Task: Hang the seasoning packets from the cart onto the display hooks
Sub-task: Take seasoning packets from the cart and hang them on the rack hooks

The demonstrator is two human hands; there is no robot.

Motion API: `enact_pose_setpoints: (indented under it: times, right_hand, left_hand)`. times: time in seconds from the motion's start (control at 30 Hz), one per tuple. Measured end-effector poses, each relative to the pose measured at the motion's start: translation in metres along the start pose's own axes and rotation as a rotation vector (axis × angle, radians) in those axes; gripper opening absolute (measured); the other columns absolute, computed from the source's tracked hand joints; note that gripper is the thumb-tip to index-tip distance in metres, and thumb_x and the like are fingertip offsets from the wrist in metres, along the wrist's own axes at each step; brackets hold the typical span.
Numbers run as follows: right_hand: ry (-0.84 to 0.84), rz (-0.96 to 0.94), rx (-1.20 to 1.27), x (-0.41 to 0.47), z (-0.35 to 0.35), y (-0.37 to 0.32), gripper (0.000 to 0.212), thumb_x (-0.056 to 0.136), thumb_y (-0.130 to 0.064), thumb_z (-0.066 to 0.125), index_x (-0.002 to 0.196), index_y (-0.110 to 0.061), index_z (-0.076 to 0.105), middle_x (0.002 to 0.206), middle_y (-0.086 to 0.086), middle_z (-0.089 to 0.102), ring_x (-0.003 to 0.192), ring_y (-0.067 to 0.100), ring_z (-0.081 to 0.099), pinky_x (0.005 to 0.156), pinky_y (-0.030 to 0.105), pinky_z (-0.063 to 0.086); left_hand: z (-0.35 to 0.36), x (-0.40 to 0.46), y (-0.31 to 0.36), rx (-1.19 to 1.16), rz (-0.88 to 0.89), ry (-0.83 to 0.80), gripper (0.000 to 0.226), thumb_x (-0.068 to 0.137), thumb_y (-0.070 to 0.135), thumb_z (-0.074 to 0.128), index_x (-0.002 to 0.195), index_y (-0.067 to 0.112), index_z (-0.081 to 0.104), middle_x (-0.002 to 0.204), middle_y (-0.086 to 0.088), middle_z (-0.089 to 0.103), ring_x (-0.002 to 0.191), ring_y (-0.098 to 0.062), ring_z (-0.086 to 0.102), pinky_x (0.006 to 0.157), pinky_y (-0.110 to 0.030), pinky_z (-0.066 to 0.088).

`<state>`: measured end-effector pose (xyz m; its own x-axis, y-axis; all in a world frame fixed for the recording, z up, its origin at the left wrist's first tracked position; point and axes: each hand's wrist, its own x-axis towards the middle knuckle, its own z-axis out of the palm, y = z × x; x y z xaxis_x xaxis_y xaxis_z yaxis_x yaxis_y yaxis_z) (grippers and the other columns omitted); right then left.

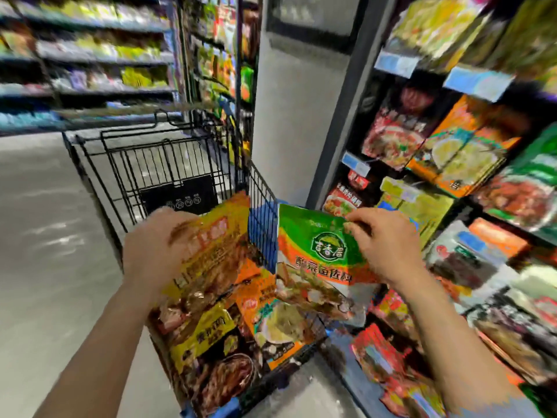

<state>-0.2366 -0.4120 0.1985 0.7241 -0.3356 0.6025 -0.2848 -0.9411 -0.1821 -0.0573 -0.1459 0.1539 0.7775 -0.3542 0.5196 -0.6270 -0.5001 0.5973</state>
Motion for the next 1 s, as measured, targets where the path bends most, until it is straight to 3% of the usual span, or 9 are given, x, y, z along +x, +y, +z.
enact_pose_setpoints:
  times: [0.13,0.23,0.43,0.57,0.7,0.83,1.0]
  right_hand:
    - [0.07,0.018,-0.046,0.001,-0.045,0.007,0.01,0.077,-0.021,0.066,0.081,-0.016,0.073,0.081,0.005,0.073,0.076,0.03,0.068,0.064,0.035,0.048]
    - [0.1,0.062,-0.031,-0.001,-0.075,0.015,0.004,0.08,-0.022,0.072,0.083,-0.02,0.074,0.085,0.002,0.074,0.081,0.029,0.067,0.066,0.037,0.051]
    - [0.16,0.094,0.021,-0.003,-0.137,0.032,0.006,0.08,-0.021,0.073,0.083,-0.016,0.075,0.085,0.001,0.074,0.08,0.023,0.067,0.071,0.041,0.053]
    - [0.188,0.097,-0.078,-0.003,-0.166,0.044,0.007,0.08,-0.025,0.074,0.083,-0.018,0.075,0.085,0.0,0.074,0.081,0.024,0.067,0.071,0.04,0.054]
    - [0.2,0.104,-0.152,-0.013,-0.19,0.057,0.009,0.078,-0.026,0.074,0.083,-0.018,0.076,0.084,-0.001,0.074,0.079,0.023,0.068,0.069,0.037,0.054]
    - [0.205,0.192,-0.212,-0.032,-0.209,0.07,0.008,0.078,-0.024,0.075,0.083,-0.018,0.076,0.086,-0.002,0.074,0.081,0.02,0.068,0.07,0.035,0.053]
    - [0.204,0.319,-0.298,-0.059,-0.231,0.083,0.008,0.079,-0.024,0.075,0.084,-0.019,0.076,0.086,-0.003,0.074,0.081,0.02,0.068,0.069,0.036,0.053]
  left_hand:
    - [-0.02,0.014,0.03,0.042,0.112,-0.021,0.016,0.078,0.008,0.076,0.093,0.015,0.076,0.082,-0.002,0.066,0.081,-0.028,0.062,0.065,-0.035,0.047]
    - [-0.025,0.025,0.053,0.067,0.207,-0.057,0.018,0.078,0.009,0.076,0.093,0.02,0.076,0.075,0.014,0.055,0.074,-0.016,0.054,0.057,-0.025,0.036]
    - [-0.021,0.042,0.101,0.0,0.307,-0.135,0.017,0.08,0.015,0.074,0.092,0.027,0.073,0.085,0.012,0.062,0.086,-0.02,0.06,0.067,-0.041,0.051]
    - [-0.016,0.051,0.133,-0.047,0.407,-0.143,0.021,0.078,0.01,0.076,0.089,0.027,0.074,0.079,0.025,0.057,0.075,-0.013,0.056,0.056,-0.026,0.041]
    - [-0.009,0.063,0.167,-0.117,0.521,-0.164,0.023,0.076,0.011,0.078,0.086,0.031,0.073,0.078,0.022,0.06,0.07,-0.004,0.058,0.053,-0.026,0.041]
    - [0.011,0.073,0.193,-0.209,0.603,-0.224,0.032,0.074,0.013,0.079,0.078,0.042,0.068,0.079,0.015,0.064,0.074,-0.019,0.064,0.059,-0.045,0.054]
    - [0.04,0.075,0.222,-0.307,0.7,-0.283,0.038,0.071,0.01,0.081,0.083,0.043,0.068,0.078,0.014,0.066,0.073,-0.018,0.064,0.056,-0.044,0.054]
